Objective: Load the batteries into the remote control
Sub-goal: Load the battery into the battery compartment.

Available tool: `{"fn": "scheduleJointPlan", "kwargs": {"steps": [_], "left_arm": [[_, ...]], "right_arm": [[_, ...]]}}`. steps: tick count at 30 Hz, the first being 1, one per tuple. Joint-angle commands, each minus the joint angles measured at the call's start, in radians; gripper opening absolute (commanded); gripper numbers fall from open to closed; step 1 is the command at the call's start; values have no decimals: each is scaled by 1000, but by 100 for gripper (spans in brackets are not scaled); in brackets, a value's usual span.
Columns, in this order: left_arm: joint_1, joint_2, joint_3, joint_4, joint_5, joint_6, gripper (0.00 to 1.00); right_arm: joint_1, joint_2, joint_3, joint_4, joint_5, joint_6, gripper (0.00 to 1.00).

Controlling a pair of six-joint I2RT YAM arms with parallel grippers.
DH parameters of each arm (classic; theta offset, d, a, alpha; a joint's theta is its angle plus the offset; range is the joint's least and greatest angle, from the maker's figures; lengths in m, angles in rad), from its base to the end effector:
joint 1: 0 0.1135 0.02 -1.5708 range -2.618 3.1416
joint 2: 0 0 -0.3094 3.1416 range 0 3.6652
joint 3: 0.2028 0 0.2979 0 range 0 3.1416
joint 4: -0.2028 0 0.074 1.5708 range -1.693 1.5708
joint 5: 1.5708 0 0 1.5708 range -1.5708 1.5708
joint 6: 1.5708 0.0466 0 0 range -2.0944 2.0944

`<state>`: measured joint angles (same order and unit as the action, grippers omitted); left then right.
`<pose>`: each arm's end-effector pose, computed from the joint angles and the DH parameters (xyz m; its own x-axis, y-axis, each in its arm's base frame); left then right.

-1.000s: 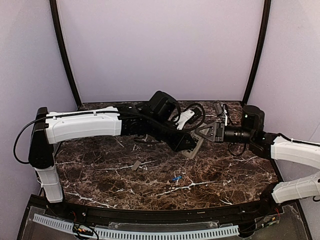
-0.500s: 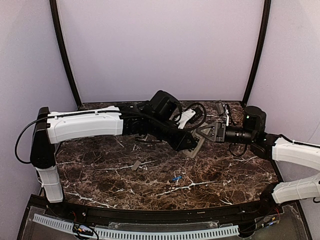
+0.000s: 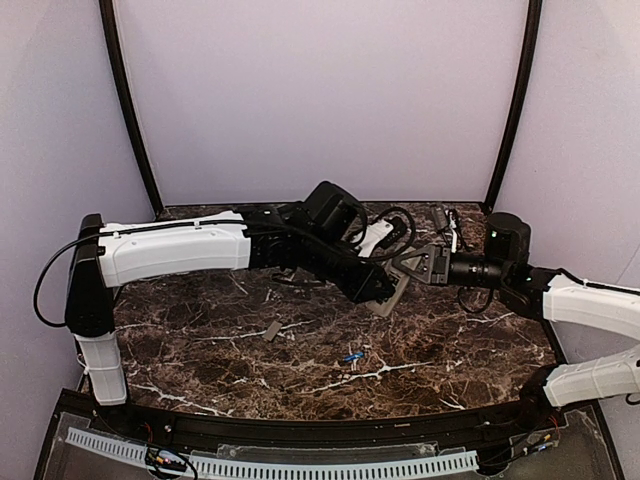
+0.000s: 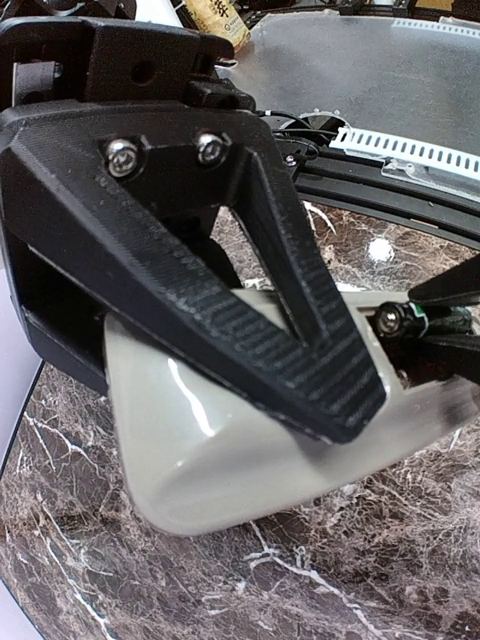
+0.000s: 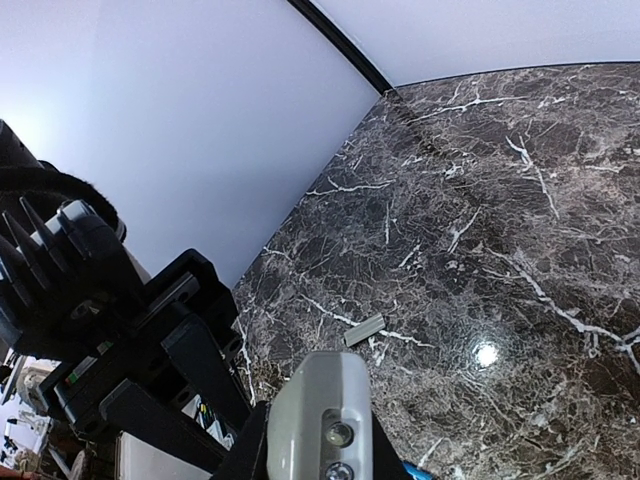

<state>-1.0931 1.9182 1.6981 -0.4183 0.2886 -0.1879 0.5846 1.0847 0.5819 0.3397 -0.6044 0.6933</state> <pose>0.2266 -0.4665 0.3285 -0.4478 0.4755 -0.7572 0.8884 0.3324 -0.3166 0.2113 0.1716 0.2808 -0.6932 0.1719 -0.7000 -0.6224 0.3470 0.7016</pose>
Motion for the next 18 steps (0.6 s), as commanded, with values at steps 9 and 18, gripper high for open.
{"fn": "scheduleJointPlan", "kwargs": {"steps": [9,18], "left_arm": [[-22,87,-29,-199,-21,-4,18],[-16,58,-29,-189,-74,-15,29]], "right_arm": [[1,-63,53,326,-12,70,0],[2,-66,43,270,22,79,0]]}}
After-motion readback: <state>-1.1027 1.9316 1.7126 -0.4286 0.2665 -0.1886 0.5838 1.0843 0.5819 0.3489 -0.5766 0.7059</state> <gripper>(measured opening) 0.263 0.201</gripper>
